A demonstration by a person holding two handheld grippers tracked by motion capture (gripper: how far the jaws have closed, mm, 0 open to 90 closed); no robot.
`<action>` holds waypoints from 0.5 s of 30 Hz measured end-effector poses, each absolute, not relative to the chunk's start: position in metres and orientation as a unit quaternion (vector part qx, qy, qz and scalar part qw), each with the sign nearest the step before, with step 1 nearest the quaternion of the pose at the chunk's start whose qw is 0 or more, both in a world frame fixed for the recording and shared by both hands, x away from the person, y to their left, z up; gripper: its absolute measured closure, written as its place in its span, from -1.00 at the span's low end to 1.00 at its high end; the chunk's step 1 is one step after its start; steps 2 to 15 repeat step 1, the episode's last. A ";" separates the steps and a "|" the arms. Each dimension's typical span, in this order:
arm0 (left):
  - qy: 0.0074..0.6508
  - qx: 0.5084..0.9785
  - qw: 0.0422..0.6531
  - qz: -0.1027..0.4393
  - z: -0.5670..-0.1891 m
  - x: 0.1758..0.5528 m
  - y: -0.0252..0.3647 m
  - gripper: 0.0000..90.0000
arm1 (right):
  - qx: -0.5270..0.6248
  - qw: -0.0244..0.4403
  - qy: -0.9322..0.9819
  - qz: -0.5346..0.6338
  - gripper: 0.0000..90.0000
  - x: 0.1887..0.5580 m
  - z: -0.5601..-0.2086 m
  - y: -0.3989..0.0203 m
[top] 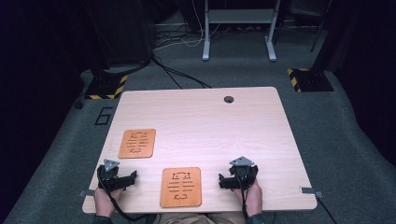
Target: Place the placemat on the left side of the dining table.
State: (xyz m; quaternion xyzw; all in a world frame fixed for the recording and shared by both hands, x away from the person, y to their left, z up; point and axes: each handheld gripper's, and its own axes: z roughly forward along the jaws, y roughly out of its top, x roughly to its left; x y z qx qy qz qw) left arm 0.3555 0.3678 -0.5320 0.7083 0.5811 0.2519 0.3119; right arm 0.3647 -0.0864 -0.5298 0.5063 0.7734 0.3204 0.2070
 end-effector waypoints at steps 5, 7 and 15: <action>0.581 0.708 0.312 0.252 -0.532 0.356 0.368 -0.85 | 0.506 0.207 0.773 0.320 -1.00 0.365 -0.530 -0.086; 0.581 0.708 0.312 0.252 -0.532 0.356 0.368 -0.85 | 0.506 0.207 0.773 0.320 -1.00 0.365 -0.530 -0.086; 0.581 0.708 0.312 0.252 -0.532 0.356 0.368 -0.85 | 0.506 0.207 0.773 0.320 -1.00 0.365 -0.530 -0.086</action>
